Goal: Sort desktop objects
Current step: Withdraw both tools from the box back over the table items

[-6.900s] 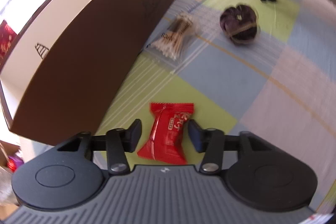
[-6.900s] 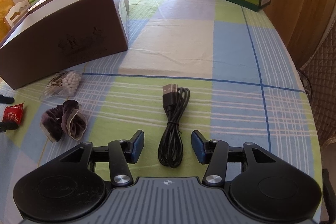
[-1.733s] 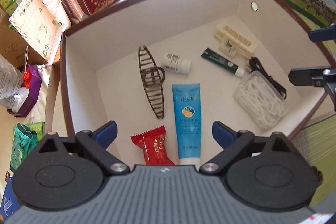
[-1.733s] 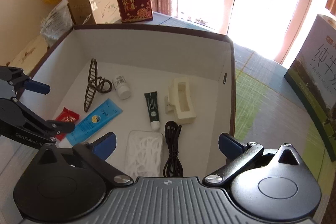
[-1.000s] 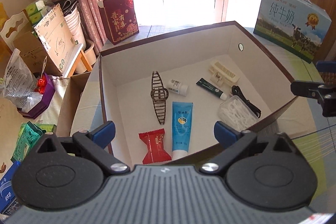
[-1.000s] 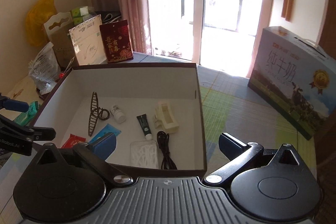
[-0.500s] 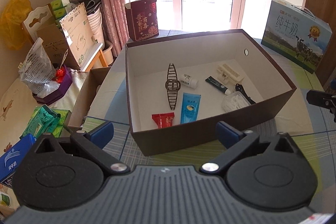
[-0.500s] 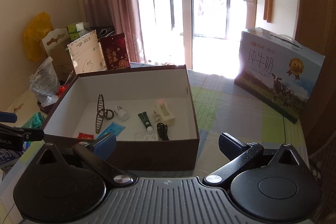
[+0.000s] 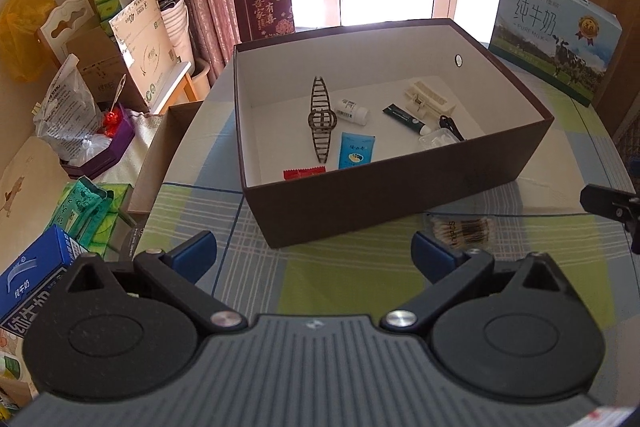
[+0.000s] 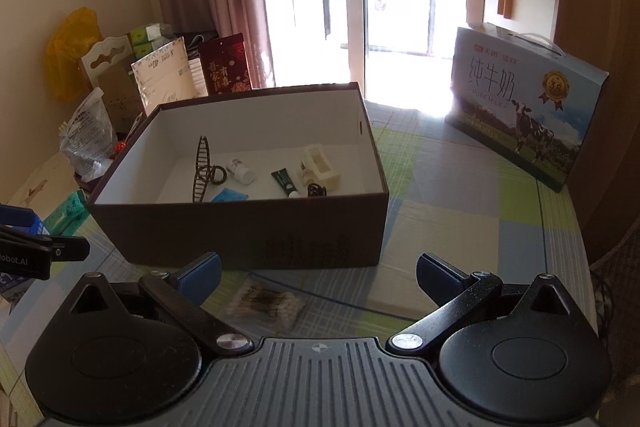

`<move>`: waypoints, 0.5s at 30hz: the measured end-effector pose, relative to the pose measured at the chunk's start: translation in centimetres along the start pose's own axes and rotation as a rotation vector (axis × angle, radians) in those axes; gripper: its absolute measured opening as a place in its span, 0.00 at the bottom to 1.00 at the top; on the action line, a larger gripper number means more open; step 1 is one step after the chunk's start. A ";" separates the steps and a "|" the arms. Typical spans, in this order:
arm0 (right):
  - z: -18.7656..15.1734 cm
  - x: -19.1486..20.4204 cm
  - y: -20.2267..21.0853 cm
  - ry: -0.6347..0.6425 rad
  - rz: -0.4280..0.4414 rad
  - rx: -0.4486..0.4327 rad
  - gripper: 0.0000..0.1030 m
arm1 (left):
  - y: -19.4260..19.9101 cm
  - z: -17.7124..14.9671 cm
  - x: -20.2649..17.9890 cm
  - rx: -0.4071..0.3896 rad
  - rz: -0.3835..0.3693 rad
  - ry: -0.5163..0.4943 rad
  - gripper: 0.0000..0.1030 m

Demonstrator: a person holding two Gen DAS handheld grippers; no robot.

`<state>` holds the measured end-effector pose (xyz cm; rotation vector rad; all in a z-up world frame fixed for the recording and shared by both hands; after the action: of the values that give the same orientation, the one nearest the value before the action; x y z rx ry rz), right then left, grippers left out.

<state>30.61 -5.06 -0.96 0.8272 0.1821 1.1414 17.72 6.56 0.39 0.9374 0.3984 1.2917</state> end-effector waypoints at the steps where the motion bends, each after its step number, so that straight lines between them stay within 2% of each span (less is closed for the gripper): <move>1: -0.3 0.0 0.0 0.003 -0.004 0.004 0.98 | 0.0 -0.1 -0.1 0.000 -0.002 -0.003 0.99; 15: -4.7 -1.1 -0.8 -0.044 -0.007 0.118 0.98 | -1.9 -1.9 -2.7 0.055 -0.049 -0.016 0.99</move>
<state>28.21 -3.81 -5.09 0.9547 0.2176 1.1126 16.83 4.78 -2.88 0.9780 0.4441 1.2334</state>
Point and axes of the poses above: each gripper's, at about its wrist camera, not at the fingertips, and y roughly against the way its jaws point, x to its left, z to its top, the point moved 5 cm from there along -y, roughly the way its jaws point, and after that the axes turned 14 degrees about -y, right-handed, at the moved point
